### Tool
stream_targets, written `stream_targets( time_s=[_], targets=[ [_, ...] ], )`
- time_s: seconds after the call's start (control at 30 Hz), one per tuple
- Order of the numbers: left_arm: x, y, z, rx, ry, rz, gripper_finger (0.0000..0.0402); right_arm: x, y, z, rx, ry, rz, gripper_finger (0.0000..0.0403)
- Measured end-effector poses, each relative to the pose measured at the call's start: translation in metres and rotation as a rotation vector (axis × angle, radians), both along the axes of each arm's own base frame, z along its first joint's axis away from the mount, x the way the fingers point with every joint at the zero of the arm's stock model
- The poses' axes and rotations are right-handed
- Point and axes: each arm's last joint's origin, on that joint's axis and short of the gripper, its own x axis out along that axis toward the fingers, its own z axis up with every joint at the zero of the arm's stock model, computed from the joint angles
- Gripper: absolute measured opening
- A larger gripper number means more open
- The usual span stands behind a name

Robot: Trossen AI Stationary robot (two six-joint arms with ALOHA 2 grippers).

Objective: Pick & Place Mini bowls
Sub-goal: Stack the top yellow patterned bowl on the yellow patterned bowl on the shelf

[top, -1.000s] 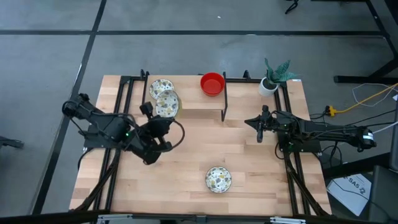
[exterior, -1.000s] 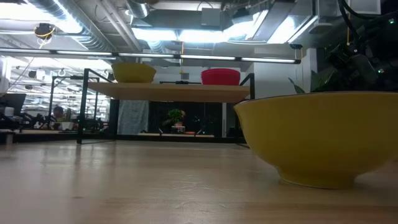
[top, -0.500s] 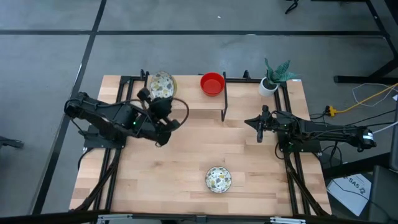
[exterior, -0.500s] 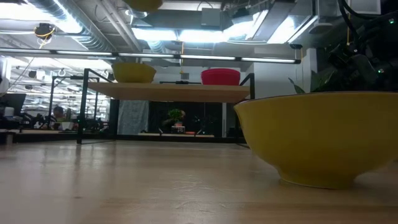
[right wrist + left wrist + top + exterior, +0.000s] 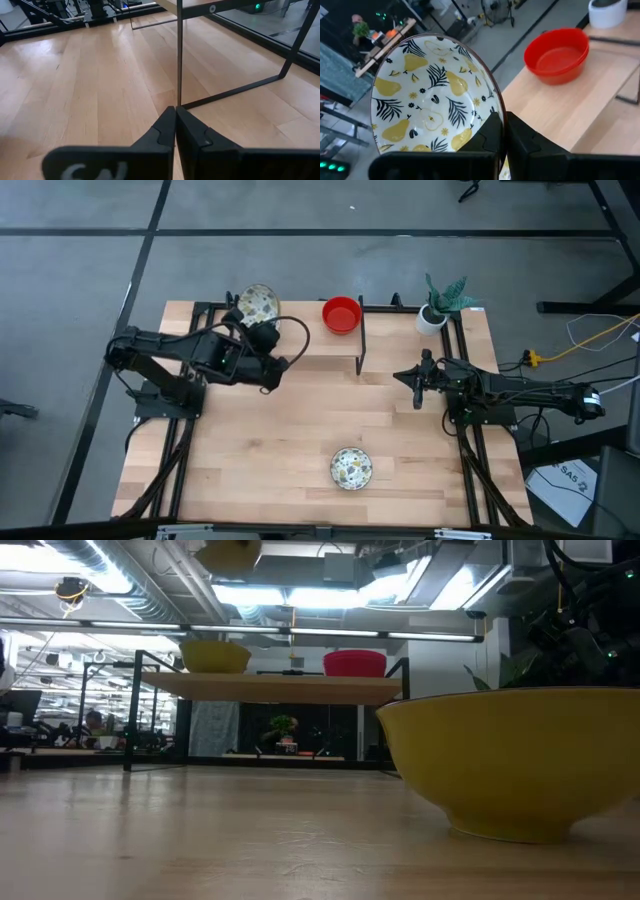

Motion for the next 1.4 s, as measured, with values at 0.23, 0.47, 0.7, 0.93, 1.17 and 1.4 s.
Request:
stream_targets(
  time_s=[0.23,0.47,0.7,0.93,1.17,1.4],
  targets=[
    [-0.002,0.011,-0.002,-0.020,0.040,0.033,0.0003,0.000,0.000,0.000,0.000,0.000,0.000,0.0014],
    [-0.006,0.022,-0.005,-0.052,0.083,0.075,0.0003,0.000,0.000,0.000,0.000,0.000,0.000,0.0014],
    [-0.009,0.029,-0.006,-0.040,0.159,0.081,0.0003,0.000,0.000,0.000,0.000,0.000,0.000,0.0014],
    [-0.012,0.039,-0.008,-0.071,0.225,0.098,0.0003,0.000,0.000,0.000,0.000,0.000,0.000,0.0014],
    [-0.012,0.046,-0.009,-0.107,0.249,0.098,0.0003,0.000,0.000,0.000,0.000,0.000,0.000,0.0014],
    [-0.013,0.058,-0.011,-0.223,0.252,0.109,0.0003,0.000,0.000,0.000,0.000,0.000,0.000,0.0014]
  ],
)
